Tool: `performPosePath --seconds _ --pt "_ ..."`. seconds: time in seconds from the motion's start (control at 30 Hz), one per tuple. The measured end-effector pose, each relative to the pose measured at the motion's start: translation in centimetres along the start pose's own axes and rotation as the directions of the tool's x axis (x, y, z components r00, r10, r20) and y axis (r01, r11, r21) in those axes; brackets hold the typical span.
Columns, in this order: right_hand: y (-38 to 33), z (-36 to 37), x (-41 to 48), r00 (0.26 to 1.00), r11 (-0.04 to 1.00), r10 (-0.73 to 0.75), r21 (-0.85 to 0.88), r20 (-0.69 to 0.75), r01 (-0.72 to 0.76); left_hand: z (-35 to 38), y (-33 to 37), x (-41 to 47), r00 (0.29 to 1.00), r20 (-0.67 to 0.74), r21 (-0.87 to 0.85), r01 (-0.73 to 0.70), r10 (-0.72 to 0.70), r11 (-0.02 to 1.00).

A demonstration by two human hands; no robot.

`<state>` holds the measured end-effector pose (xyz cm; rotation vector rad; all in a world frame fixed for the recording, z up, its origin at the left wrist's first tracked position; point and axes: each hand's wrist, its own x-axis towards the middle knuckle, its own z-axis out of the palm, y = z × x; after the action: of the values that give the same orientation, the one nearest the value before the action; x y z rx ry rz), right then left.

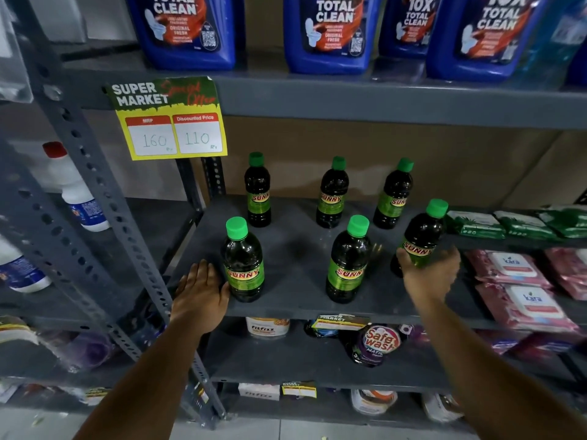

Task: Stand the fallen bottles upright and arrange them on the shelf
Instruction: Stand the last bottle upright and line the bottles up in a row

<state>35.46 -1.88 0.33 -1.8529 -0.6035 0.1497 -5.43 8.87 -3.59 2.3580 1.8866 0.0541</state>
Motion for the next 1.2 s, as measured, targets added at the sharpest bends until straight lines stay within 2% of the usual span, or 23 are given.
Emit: performPosePath --seconds 0.07,0.13,0.53,0.9,0.97,1.03,1.07,1.1,1.13,1.2 --pt "0.5 -0.4 1.8 0.979 0.999 0.037 -0.042 0.201 -0.029 0.0 0.0 0.0 1.000 0.000 -0.008 0.001 -0.001 1.000" --pt "1.3 -0.7 2.2 0.963 0.992 0.044 -0.128 0.266 -0.010 0.0 -0.1 0.0 1.000 -0.012 -0.015 -0.005 0.004 1.000" --pt "2.3 -3.8 -1.7 0.951 0.993 -0.022 -0.105 0.307 0.057 0.3 -0.3 0.2 1.000 -0.028 -0.026 -0.007 0.006 1.000" --pt "2.3 -4.4 -1.8 0.935 0.991 -0.066 -0.083 0.348 0.101 0.3 -0.3 0.1 0.999 -0.035 -0.049 -0.016 0.014 0.999" --pt "2.4 -4.6 -2.3 0.943 0.992 -0.092 -0.050 0.320 0.113 0.3 -0.3 0.0 0.999 -0.035 -0.048 -0.019 0.017 0.999" --pt "3.1 -4.8 -4.0 0.968 0.965 -0.212 -0.125 0.134 0.229 0.2 -0.3 0.0 0.999 -0.037 -0.052 -0.020 0.018 0.998" --pt "3.4 -4.7 -5.3 0.950 0.933 -0.310 -0.179 0.044 0.313 0.2 -0.3 0.0 0.999 -0.038 -0.054 -0.020 0.017 0.998" --pt "3.3 -4.5 -6.8 0.914 0.893 -0.405 -0.205 0.020 0.400 0.2 -0.3 0.0 0.999 -0.040 -0.051 -0.019 0.017 0.998" --pt "3.2 -4.2 -8.0 0.876 0.854 -0.474 -0.196 0.087 0.482 0.2 -0.2 0.0 0.999 -0.044 -0.046 -0.021 0.019 0.999" --pt "2.3 -2.7 -9.3 0.802 0.839 -0.481 -0.078 0.355 0.538 0.1 -0.2 0.0 0.998 -0.056 -0.036 -0.025 0.023 0.999"
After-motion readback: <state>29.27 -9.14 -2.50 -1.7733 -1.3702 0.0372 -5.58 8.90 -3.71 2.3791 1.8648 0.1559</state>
